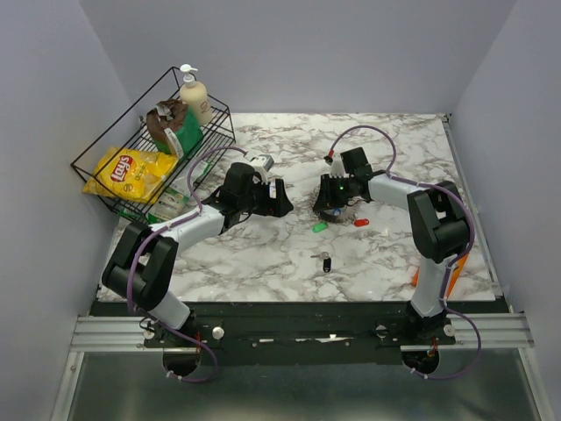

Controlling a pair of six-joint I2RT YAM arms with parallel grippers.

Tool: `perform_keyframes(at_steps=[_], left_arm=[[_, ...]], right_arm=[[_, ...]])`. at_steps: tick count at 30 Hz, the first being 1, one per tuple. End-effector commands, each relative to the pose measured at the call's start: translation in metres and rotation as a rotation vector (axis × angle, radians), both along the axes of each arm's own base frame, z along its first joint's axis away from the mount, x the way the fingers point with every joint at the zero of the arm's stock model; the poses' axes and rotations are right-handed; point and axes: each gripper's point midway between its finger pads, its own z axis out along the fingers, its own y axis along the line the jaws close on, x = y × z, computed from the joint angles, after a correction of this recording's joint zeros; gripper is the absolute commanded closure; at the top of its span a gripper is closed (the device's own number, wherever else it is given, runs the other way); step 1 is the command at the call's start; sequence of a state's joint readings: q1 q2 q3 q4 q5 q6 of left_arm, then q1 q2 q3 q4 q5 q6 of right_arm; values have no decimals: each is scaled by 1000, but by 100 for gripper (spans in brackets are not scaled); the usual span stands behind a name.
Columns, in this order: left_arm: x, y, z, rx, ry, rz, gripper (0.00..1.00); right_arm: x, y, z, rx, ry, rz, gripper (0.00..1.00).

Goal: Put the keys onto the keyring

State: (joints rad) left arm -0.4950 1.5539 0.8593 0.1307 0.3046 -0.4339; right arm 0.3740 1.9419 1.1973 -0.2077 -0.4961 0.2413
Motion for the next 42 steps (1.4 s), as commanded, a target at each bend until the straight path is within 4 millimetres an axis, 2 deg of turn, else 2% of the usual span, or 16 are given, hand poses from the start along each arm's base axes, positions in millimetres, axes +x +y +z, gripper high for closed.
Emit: perform_keyframes(at_steps=[1,7,10,15,31,32,34,36,38,42], left_arm=[[-3,2,6,3,-25,-4,7],[-3,3,6,5,-26,-2,7],[-3,3,6,6,-27,-3,7],[-4,3,6,8,-28,-1,7],[-3,5,7,14,-37,6,7],[-3,5,6,15,-35,6,7],[-3,5,6,17,-34,5,7],[-3,5,6,18,-32,5,7],[-3,5,6,17,-34,2,7],[-4,5,5,21,-32,0,7]], right_arm=[[-14,1,1,6,24,36,72],[-15,2,7,10,13,43,74],[-15,2,7,14,17,47,79],[-17,3,9,21,18,54,99],[-9,0,33,32,-81,16,99],[-10,-1,32,29,-83,21,98],[-10,0,31,29,-89,30,81],[-9,1,30,35,-93,45,70],[-9,3,26,44,-86,53,66],[-8,6,22,50,-83,71,63]])
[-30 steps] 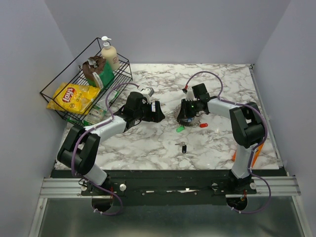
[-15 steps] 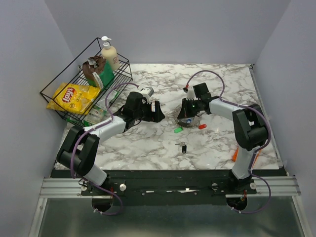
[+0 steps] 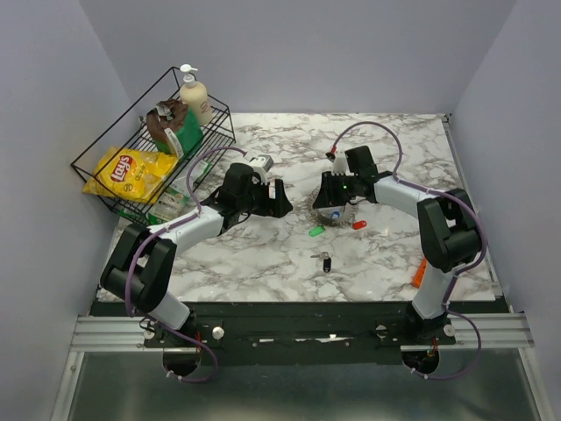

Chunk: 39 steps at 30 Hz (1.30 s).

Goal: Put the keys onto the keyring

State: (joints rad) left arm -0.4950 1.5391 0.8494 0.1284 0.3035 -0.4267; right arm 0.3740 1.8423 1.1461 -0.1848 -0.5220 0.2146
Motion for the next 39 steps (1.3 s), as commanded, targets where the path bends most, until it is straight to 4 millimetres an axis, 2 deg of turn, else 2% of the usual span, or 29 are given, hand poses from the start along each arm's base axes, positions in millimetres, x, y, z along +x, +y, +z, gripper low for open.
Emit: perform_keyframes(at_steps=[1,13,19,27,39], left_arm=[[-2,4,4,19,-24,2,7],[-1,4,6,21,-30,1,7],[-1,3,7,19,-31,-1,7],[-1,4,7,19,-31,2,7],[-2,6,5,25,-31,8,7]], right_arm=[[-1,6,-7,13,-6,42,63],[9,5,-19,-9,9,11,59],[4,12,-24,24,45,36,58],[2,11,-32,21,67,32,59],[-12,16,-22,66,82,75,63]])
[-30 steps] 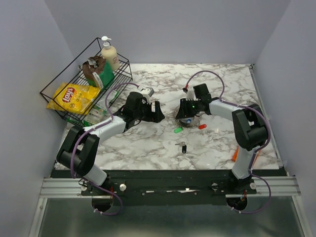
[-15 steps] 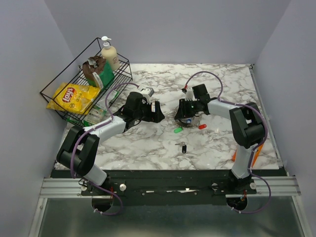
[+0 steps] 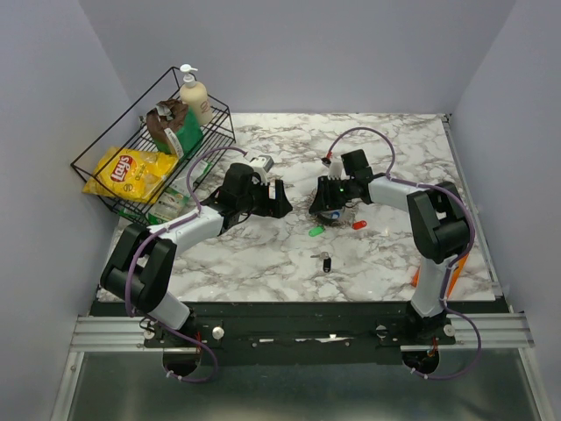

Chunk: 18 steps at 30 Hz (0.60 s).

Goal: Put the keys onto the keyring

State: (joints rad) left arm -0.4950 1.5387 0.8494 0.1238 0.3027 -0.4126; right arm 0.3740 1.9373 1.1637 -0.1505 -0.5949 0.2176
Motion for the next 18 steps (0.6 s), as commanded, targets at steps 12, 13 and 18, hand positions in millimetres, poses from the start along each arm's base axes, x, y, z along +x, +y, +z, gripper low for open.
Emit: perform_keyframes(at_steps=[12,13,18], left_arm=[[-3,6,7,18,-28,15,7],[-3,7,7,19,-28,16,7],[-2,7,7,18,-29,18,7]], right_arm=[[-15,4,-1,27,38,44,68],[-16,4,-1,23,41,43,70],[-16,-1,-2,-3,37,40,78]])
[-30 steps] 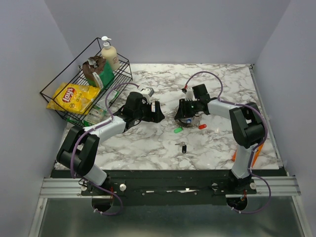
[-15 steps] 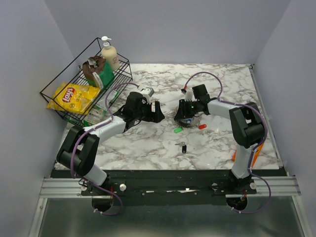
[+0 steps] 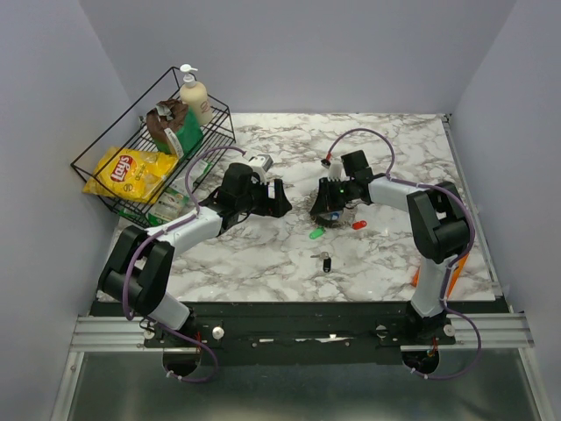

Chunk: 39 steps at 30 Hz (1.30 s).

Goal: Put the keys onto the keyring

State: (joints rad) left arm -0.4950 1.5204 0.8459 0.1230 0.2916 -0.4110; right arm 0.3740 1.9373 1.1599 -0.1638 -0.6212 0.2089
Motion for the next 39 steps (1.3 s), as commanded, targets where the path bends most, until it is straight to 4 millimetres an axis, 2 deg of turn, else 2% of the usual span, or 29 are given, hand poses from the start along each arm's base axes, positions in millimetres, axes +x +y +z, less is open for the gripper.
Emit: perform_keyframes(at_steps=[1,6,7,10,20,24,25,27,31,39], left_arm=[[-3,5,2,18,-13,10,7],[-3,5,2,18,-13,10,7],[-4,5,1,21,-11,9,7],[-4,6,2,22,-14,10,7],[-6,6,1,19,-10,9,7],[-8,3,1,7,-7,-7,7],[-11,1,0,3,0,-19,7],[-13,-2,0,2,0,-31,7],[-19,-11,-3,-6,9,-62,7],[-35,-51,-3,-151,69,-141,11]], right_arm=[[-10,-2,-2,-16,19,19,81],[-9,-2,-2,-23,18,14,84],[-9,-2,-1,-22,15,14,91],[-8,-3,4,-21,1,13,99],[-11,-5,22,-13,-46,10,99],[-10,-7,20,-23,-45,4,85],[-11,-7,18,-25,-41,4,74],[-12,-7,15,-27,-30,5,68],[-13,-7,9,-28,-12,7,66],[-9,-6,0,-40,8,-7,65]])
